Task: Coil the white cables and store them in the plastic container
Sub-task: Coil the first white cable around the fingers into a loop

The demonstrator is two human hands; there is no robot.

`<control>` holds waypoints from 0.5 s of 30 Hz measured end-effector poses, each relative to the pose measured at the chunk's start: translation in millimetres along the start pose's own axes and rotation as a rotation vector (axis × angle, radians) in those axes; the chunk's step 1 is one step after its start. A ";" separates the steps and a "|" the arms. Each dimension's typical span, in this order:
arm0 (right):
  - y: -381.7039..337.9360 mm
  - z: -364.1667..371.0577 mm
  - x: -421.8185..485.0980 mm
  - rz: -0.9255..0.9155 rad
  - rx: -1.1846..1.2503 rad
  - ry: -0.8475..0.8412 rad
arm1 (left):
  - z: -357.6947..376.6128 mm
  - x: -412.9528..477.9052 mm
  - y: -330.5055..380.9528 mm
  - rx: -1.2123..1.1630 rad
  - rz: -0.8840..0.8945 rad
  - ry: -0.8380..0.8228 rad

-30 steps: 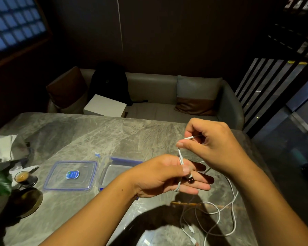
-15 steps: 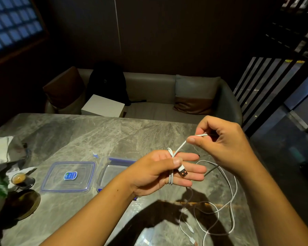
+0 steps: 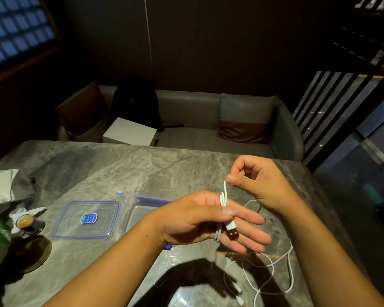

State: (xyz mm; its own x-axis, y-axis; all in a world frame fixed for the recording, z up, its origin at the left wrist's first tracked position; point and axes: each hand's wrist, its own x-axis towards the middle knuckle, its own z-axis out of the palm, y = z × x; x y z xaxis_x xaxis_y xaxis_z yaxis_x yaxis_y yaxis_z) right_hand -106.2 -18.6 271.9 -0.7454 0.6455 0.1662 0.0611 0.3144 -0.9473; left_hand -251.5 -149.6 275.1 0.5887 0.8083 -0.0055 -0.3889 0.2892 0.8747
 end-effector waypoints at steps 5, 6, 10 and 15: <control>2.5 11.7 -2.4 0.051 0.091 0.010 | -2.9 -0.1 -3.0 -0.022 0.022 -0.002; 2.8 16.4 -4.2 0.080 0.078 0.033 | -3.2 0.1 -3.4 -0.050 0.046 -0.001; 2.6 31.6 -11.0 0.220 0.231 -0.081 | -9.8 0.9 -1.9 -0.164 0.190 0.043; 35.6 64.3 -36.7 0.602 0.504 0.118 | -20.2 1.0 -5.5 -0.235 0.268 0.149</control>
State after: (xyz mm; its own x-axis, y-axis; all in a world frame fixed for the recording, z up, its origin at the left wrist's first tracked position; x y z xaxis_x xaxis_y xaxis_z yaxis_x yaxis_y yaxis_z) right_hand -119.3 -75.9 214.5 -0.6027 0.6826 -0.4132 0.1029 -0.4471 -0.8886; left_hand -263.0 -140.0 260.5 0.3419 0.9317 0.1228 -0.6767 0.1535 0.7201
